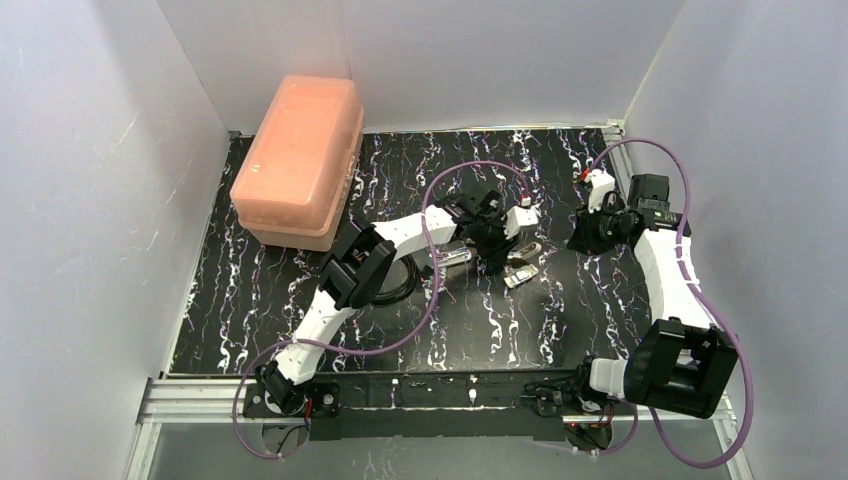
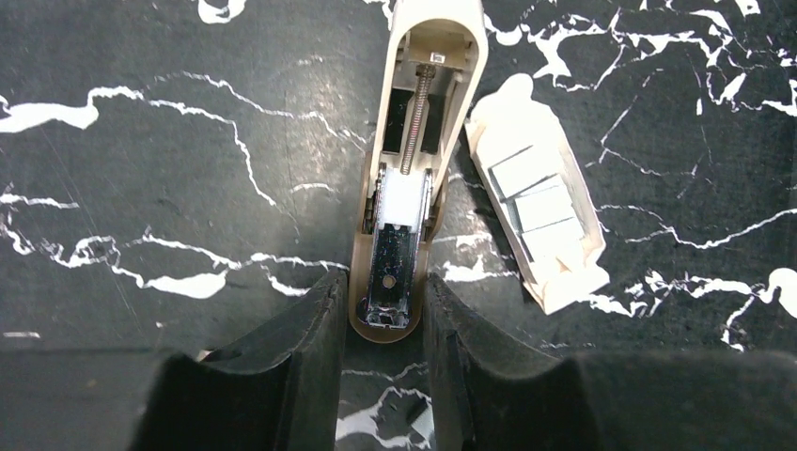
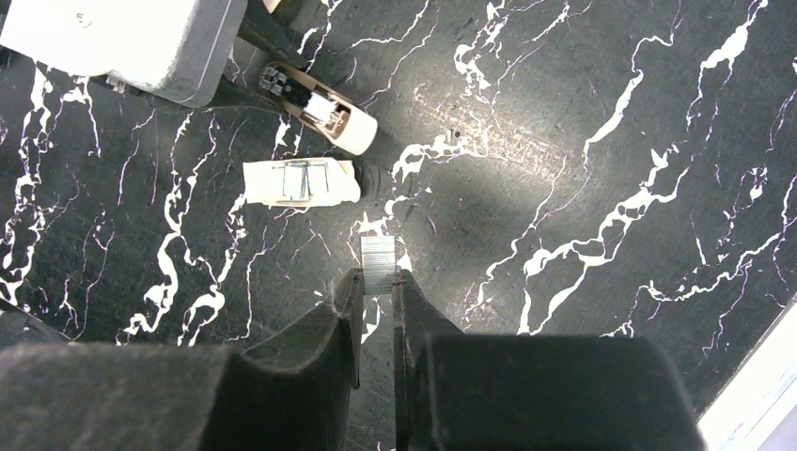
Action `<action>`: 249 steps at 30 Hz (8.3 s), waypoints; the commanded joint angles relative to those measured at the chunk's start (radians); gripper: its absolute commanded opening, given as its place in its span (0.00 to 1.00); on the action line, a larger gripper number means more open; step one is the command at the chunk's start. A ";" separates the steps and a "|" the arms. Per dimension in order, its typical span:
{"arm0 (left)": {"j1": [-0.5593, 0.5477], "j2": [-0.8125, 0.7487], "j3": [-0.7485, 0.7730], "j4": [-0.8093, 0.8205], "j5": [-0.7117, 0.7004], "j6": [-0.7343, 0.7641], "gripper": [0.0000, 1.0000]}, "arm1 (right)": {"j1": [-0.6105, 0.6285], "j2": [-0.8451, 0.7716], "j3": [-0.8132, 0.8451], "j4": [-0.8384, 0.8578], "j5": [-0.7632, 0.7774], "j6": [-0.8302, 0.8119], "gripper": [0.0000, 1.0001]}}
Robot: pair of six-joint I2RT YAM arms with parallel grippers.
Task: Load the staples into the stapler
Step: Pick up the stapler from the center of the board, then place the stapler at the center of the board, then adjust the stapler at the center of the board.
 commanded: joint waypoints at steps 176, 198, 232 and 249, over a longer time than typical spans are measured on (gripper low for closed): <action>-0.112 -0.467 -0.636 -0.174 0.172 0.151 0.74 | -0.005 -0.070 -0.101 -0.062 -0.088 -0.119 0.04; -0.115 -0.490 -0.605 -0.189 0.197 0.191 0.82 | -0.005 -0.059 -0.113 -0.044 -0.079 -0.127 0.04; -0.131 -0.776 -0.571 -0.182 -0.045 0.037 0.77 | -0.005 -0.026 -0.117 -0.009 -0.029 -0.091 0.04; -0.173 -0.712 -0.415 -0.364 -0.199 -0.063 0.80 | -0.005 -0.002 -0.089 -0.004 -0.024 -0.085 0.04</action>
